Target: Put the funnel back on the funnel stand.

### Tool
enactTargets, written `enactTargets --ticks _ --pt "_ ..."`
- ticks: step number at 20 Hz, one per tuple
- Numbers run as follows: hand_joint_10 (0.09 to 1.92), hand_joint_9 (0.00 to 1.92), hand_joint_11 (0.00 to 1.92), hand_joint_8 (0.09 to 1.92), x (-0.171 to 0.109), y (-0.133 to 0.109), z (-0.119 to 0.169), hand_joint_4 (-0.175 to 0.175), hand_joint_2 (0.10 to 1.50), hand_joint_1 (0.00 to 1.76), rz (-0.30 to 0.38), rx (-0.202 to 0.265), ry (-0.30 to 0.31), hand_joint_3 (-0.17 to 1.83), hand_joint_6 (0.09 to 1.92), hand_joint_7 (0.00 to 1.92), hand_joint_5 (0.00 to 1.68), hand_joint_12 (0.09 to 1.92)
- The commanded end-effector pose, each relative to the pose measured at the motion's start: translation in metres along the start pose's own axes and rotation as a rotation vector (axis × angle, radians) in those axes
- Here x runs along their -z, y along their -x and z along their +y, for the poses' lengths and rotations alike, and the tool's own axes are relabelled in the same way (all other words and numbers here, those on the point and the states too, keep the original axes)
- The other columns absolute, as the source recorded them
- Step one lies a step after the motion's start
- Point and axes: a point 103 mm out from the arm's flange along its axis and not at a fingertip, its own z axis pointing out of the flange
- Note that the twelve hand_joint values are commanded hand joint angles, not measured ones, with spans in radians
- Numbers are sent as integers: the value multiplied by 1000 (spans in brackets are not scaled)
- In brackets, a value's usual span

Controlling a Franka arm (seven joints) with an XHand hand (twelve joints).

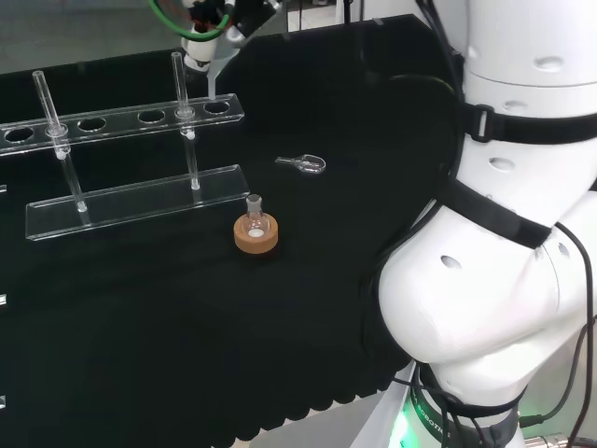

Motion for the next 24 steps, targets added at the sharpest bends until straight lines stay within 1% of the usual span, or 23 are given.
enactTargets --ticks 1,7,12,17,24 --pt "404 1129 796 718 -3 -3 26 -15 837 604 -42 15 -25 402 814 764 721 1151" --pt "399 1134 804 720 -11 5 29 -17 837 606 -40 1 -43 404 816 766 724 1143" --pt "395 1138 808 720 -18 9 27 -17 836 607 -27 0 -52 405 817 767 727 1138" --pt "391 1141 811 721 -26 6 28 -17 836 607 -14 14 -66 406 818 768 730 1134" --pt "385 1146 817 722 -37 -4 35 -18 836 609 -22 35 -82 407 818 769 731 1129"
